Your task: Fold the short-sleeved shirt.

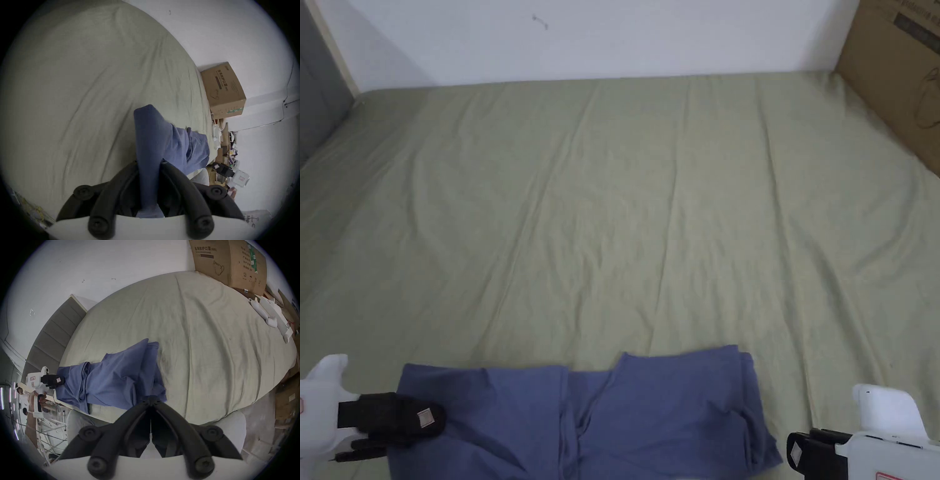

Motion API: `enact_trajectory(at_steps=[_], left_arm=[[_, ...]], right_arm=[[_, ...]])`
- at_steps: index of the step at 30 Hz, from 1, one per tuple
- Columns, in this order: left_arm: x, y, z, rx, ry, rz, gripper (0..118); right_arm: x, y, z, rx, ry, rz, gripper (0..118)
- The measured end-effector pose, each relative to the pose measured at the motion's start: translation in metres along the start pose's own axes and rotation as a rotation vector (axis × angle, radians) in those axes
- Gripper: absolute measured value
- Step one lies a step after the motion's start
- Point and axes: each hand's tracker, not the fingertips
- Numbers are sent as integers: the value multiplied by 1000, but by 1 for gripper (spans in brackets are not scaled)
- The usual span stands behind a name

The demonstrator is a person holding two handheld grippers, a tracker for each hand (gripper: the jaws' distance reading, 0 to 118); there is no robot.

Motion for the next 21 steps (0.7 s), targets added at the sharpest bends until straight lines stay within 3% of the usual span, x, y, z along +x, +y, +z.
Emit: enact_trajectory(at_steps=[7,10,14,21], left_arm=[[46,6,1,3,40,67,11],[93,3,5,25,37,-36,11],[155,1,-5,25,34,-64,11],[245,-12,-72,-47,19,-174,11]], right_arm=[[7,-3,12,34,17,-17,0],[14,-5,20,51,18,-18,0],[28,-9,29,63,10,-20,0],[61,-19,48,99,1,-87,0]])
